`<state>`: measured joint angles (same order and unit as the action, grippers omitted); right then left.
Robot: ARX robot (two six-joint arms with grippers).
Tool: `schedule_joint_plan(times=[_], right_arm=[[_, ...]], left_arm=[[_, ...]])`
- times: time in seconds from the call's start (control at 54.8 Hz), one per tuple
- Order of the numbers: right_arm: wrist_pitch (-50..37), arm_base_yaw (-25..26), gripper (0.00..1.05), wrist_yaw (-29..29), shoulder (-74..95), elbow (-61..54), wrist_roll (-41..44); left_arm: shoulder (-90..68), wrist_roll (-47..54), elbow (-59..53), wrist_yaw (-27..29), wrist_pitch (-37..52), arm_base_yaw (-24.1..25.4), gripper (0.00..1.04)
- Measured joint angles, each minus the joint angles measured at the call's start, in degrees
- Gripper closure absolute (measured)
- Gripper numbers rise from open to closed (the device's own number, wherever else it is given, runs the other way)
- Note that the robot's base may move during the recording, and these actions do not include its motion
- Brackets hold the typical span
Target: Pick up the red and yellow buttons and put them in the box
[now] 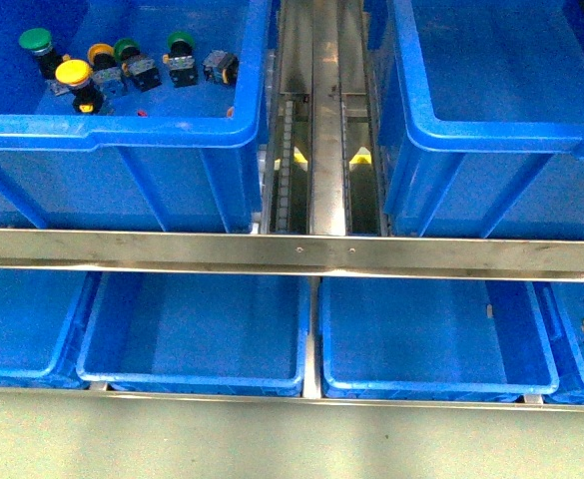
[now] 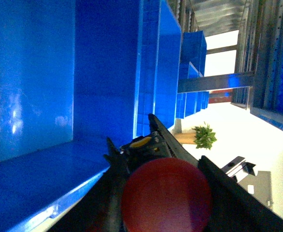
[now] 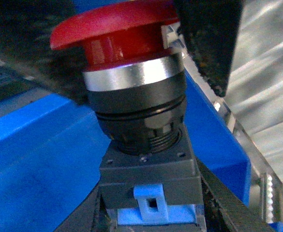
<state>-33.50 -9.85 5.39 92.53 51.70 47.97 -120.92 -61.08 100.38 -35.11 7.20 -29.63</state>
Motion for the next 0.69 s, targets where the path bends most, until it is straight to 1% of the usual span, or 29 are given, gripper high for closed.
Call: schedule_joint_plan(times=[0.037, 0.11, 0.164, 0.183, 0.256, 0.292, 0.365, 0.548, 0.694], right_arm=[[-0.22, 0.04, 0.76, 0.0, -0.02, 0.0, -0.02], [-0.26, 0.09, 0.78, -0.24, -0.11, -0.37, -0.37], [-0.28, 0.04, 0.78, -0.31, -0.11, -0.61, -0.42], [-0.28, 0.02, 0.78, -0.31, -0.11, -0.68, -0.44], [-0.28, -0.15, 0.78, -0.68, -0.11, -0.96, -0.48], [-0.28, -0.28, 0.78, -0.72, -0.11, -1.09, -0.57], [-0.28, -0.72, 0.78, -0.74, -0.11, -1.4, -0.66], [-0.28, -1.14, 0.78, -0.87, -0.11, -1.86, -0.81], [-0.26, -0.52, 0.78, -0.9, -0.11, -2.45, -1.01]], left_arm=[[-0.07, 0.61, 0.04, 0.22, 0.09, -0.07, 0.5], [-1.05, 2.27, 1.42, 1.25, -0.48, -0.07, 0.32], [-1.92, 2.93, 2.71, 2.21, -0.79, -0.04, 0.22], [-2.05, 2.99, 2.95, 2.34, -0.98, -0.04, 0.2], [-3.06, 3.43, 4.5, 2.78, -1.49, 0.09, 0.08], [-3.41, 3.61, 5.07, 3.08, -1.62, 0.17, 0.06], [-4.02, 3.65, 5.97, 3.52, -1.68, 0.31, 0.09], [-4.13, 4.44, 6.19, 5.05, -1.22, 0.61, 0.08], [-2.8, 6.4, 3.69, 7.02, 0.02, 1.75, 0.08]])
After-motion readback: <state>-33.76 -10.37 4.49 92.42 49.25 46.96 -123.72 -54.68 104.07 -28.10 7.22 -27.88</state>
